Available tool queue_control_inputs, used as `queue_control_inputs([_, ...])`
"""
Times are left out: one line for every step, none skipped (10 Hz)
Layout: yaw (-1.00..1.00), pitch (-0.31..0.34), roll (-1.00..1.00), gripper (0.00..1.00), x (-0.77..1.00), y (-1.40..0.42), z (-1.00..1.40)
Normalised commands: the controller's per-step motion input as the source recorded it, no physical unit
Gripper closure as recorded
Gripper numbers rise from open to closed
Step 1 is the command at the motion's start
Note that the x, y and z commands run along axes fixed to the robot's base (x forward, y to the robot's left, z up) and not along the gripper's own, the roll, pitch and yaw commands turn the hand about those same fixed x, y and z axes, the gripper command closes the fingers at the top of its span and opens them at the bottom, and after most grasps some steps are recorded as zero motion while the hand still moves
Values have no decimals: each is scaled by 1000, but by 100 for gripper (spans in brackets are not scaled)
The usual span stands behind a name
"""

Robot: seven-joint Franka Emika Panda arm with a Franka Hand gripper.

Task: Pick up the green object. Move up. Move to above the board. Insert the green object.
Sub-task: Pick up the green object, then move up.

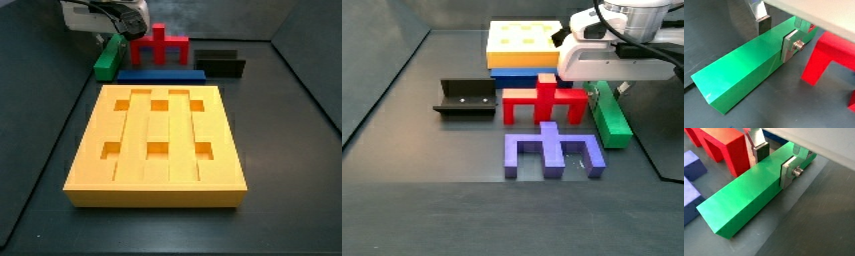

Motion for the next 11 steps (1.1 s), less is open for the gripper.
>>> queue_control_inputs([0,0,0,100,0,0,0])
queue_control_inputs([0,0,0,100,0,0,0])
queue_control_inputs([0,0,0,100,0,0,0])
queue_control_inputs([0,0,0,100,0,0,0])
queue_control_inputs([0,0,0,100,0,0,0])
queue_control_inputs([0,0,0,100,0,0,0])
queue_control_inputs([0,0,0,100,0,0,0])
queue_control_inputs([0,0,0,100,0,0,833])
queue_control_inputs([16,39,7,100,-36,46,773])
queue_control_inputs([5,61,22,100,-56,42,664])
queue_control_inputs([-1,38,86,100,-38,31,330])
